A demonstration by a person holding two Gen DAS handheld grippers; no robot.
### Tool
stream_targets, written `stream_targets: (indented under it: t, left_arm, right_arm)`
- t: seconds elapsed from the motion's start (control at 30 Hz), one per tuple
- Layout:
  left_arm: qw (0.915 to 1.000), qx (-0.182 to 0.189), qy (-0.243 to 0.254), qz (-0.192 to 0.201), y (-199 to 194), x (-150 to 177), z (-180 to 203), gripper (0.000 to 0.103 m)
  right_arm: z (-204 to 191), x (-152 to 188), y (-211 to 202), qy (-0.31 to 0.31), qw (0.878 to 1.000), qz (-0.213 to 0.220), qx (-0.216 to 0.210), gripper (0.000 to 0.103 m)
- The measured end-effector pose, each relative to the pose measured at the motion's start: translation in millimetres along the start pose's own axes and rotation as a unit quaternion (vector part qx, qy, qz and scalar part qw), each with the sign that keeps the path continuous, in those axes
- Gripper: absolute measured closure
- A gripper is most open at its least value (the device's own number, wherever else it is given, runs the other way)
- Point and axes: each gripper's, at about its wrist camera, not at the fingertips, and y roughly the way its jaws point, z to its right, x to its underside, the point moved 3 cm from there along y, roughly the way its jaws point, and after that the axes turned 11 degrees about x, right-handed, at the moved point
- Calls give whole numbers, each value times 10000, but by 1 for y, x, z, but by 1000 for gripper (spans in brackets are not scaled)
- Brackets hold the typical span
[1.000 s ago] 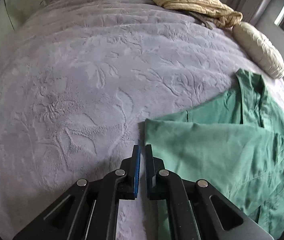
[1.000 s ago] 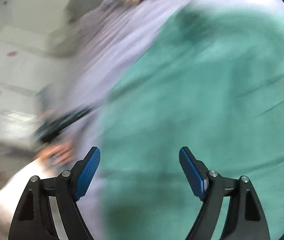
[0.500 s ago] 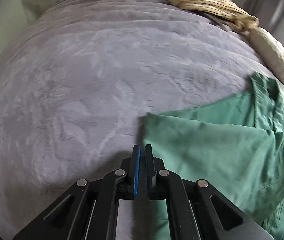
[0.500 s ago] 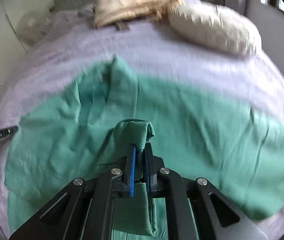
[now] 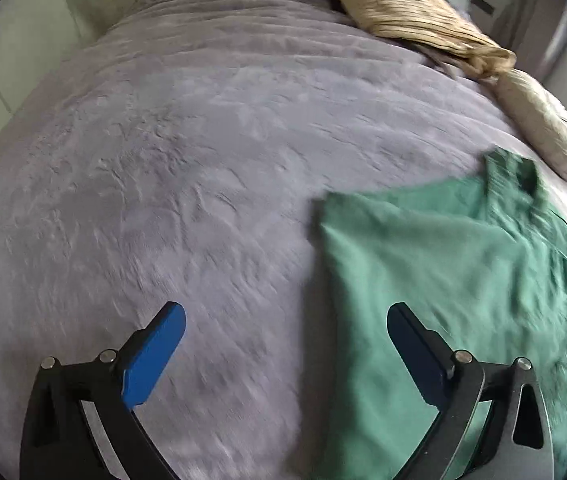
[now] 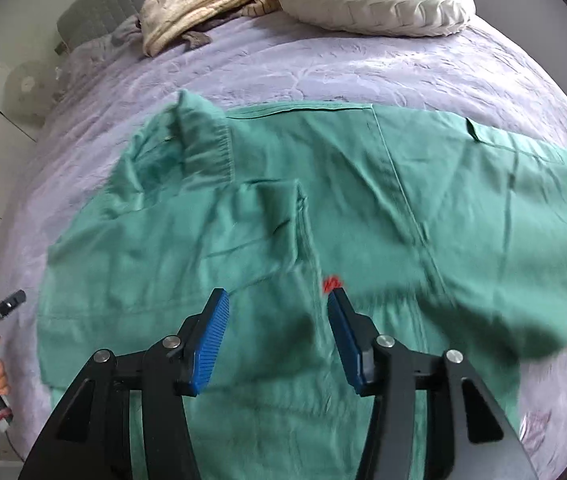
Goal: Fold large clothes
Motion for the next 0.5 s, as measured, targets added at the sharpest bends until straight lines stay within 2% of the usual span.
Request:
stream_targets:
  t: [0.1, 0.2, 0.23, 0.27, 0.33, 0.4, 0.47, 0.5]
  left_arm:
    - [9991, -212, 336, -168, 7, 28, 12, 2]
    - [9905, -1007, 768, -544, 34, 63, 3, 1]
    - [9902, -1045, 776, -502, 35, 71, -4, 0]
    - [9934, -868, 655, -360, 31, 75, -12, 0]
    - [9962, -695, 390, -345, 24, 76, -24, 0]
    - [9962, -696, 297, -427, 17, 72, -27, 0]
    - [9952, -821, 280, -455, 10, 68, -25, 0]
    - [9946, -897, 282, -428, 5, 67, -22, 0]
  right_arm:
    - [-13, 9, 15, -175, 9998, -1, 48, 48]
    - [-23, 12, 48, -407, 9978, -227, 462, 48]
    - [-22, 17, 51, -544, 9954, -227, 762, 48]
    - [-20, 20, 51, -598, 9941, -248, 872, 48]
    - [-7, 30, 43, -449, 9967, -295, 614, 48]
    - [5, 37, 34, -288, 9977, -358, 502, 48]
    - [21, 44, 20, 99, 9990, -405, 156, 44]
    - [28, 46, 15, 305, 9986, -425, -9, 37]
